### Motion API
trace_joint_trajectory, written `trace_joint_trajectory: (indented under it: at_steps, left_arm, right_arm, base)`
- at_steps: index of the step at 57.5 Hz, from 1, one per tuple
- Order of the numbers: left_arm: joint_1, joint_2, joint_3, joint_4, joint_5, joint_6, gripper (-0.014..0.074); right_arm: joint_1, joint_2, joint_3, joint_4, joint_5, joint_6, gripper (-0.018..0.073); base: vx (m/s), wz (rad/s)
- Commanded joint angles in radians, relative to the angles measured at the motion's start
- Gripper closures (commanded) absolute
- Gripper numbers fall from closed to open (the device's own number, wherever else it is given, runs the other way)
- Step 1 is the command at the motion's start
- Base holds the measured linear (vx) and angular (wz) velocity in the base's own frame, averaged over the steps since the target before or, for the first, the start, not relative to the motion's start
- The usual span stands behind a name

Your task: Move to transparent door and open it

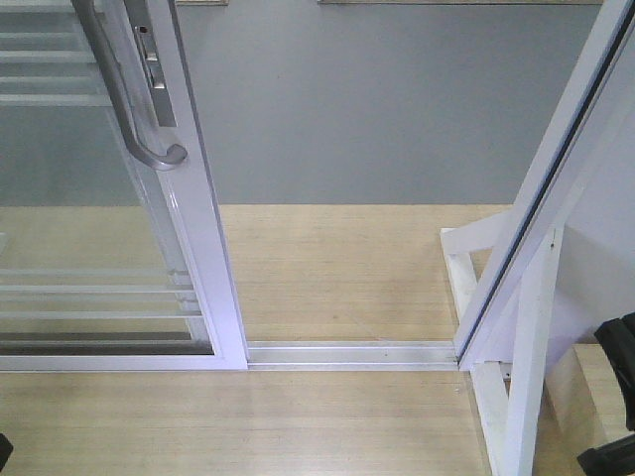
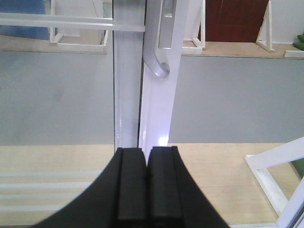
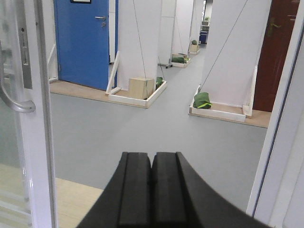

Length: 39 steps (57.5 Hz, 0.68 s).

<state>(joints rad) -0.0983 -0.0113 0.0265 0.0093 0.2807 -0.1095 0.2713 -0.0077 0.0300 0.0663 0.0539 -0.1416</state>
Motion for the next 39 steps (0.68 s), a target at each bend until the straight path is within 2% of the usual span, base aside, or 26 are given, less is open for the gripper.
trace_joint_trajectory:
  at_steps: [1, 13, 39]
  left_arm:
    - [-0.002, -0.012, 0.031, -0.003, -0.085, -0.008, 0.0596]
    - [-0.002, -0.012, 0.031, -0.003, -0.085, -0.008, 0.0596]
    - [-0.002, -0.012, 0.031, -0.003, -0.085, -0.008, 0.0596]
  right_arm:
    - [-0.015, -0.016, 0.013, -0.017, -0.083, 0.004, 0.0557]
    - [-0.072, -0.016, 0.013, -0.017, -0.081, 0.004, 0.0557]
    - [-0.072, -0.016, 0.013, -0.016, -0.081, 0.004, 0.0557]
  base:
    - [0.00, 0.00]
    - [0.00, 0.00]
    - [0.00, 0.00]
